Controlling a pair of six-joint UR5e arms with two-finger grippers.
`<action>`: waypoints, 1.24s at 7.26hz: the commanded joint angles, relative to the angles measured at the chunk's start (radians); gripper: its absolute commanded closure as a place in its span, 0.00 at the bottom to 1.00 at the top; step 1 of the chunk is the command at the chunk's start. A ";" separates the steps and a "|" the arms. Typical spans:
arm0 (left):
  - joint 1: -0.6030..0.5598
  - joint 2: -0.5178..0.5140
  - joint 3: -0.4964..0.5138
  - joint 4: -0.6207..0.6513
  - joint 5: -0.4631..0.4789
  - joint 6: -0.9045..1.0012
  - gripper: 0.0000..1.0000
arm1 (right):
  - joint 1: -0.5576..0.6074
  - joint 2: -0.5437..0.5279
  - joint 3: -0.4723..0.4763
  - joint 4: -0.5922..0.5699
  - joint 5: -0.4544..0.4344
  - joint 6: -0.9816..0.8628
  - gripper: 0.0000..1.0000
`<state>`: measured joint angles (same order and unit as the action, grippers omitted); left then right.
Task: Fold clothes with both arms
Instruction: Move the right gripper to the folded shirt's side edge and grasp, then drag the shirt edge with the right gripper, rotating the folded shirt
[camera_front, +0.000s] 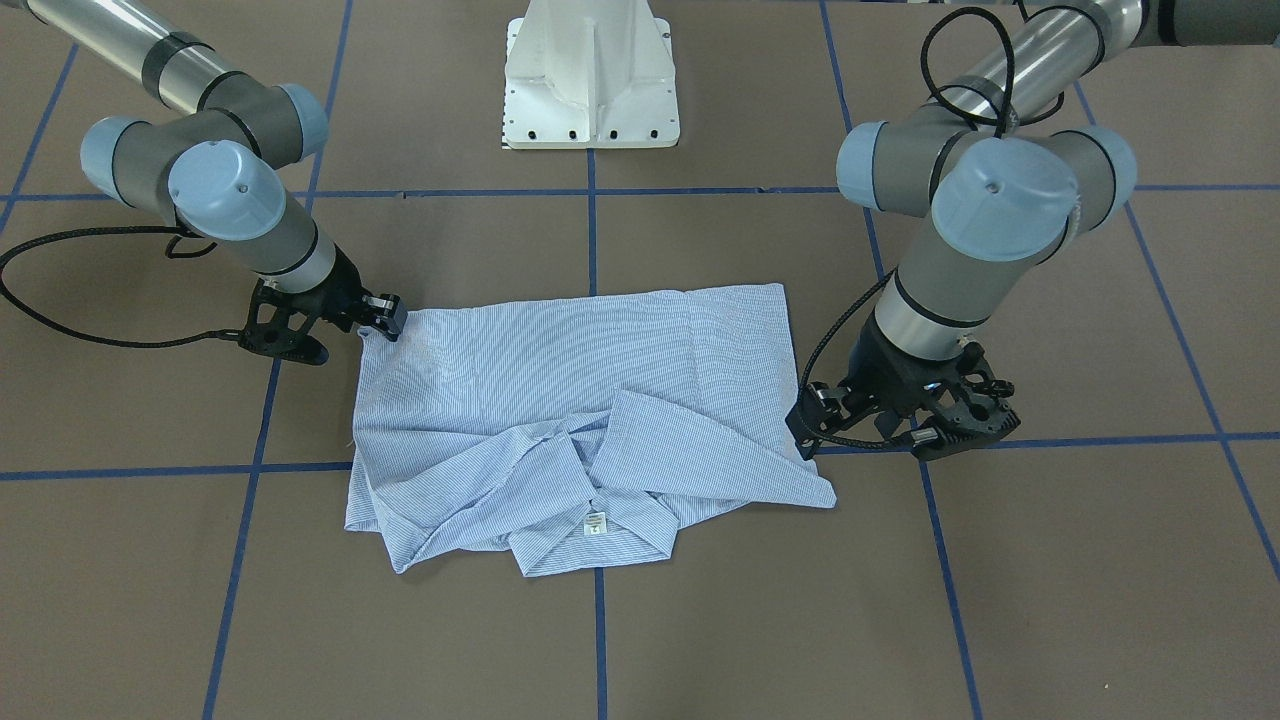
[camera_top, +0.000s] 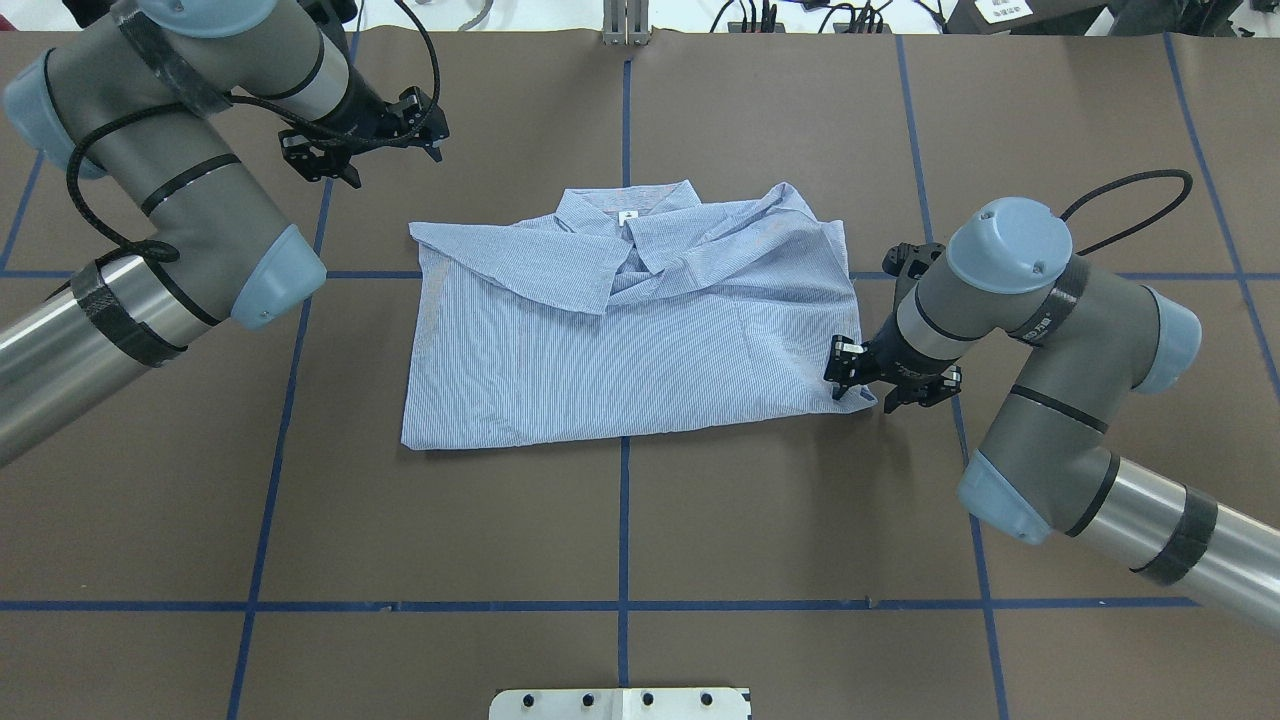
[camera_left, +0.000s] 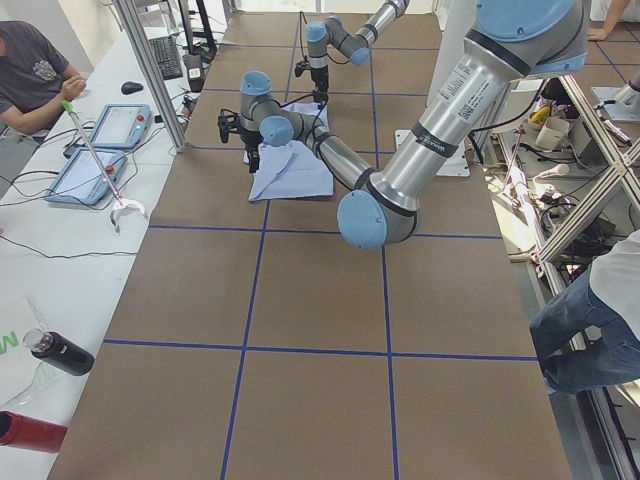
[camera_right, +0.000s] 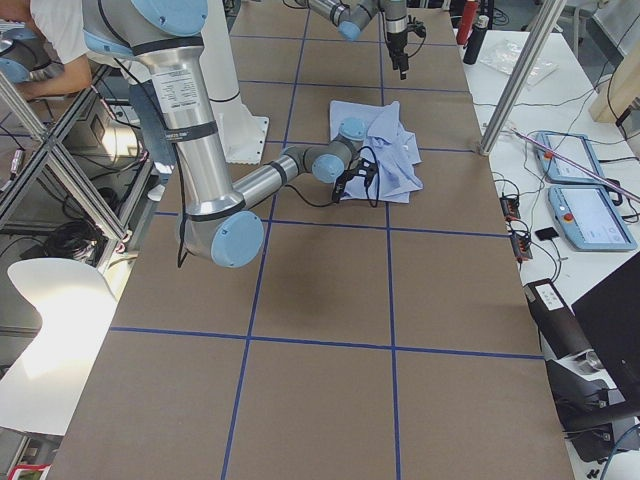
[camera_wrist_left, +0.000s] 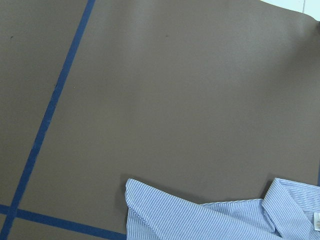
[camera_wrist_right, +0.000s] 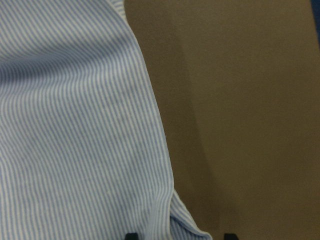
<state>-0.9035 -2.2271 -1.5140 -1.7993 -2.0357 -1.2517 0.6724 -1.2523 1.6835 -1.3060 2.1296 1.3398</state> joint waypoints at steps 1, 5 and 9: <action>-0.002 0.004 0.000 0.000 0.000 0.002 0.00 | 0.003 0.001 0.012 0.001 0.006 -0.001 1.00; -0.003 0.006 0.000 0.000 0.000 0.000 0.00 | 0.019 -0.056 0.141 0.002 0.105 -0.001 1.00; 0.000 0.010 -0.008 -0.005 0.017 -0.039 0.00 | -0.025 -0.385 0.453 0.089 0.254 -0.030 1.00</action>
<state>-0.9055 -2.2198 -1.5199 -1.8004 -2.0309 -1.2612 0.6732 -1.5434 2.0868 -1.2796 2.3337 1.3104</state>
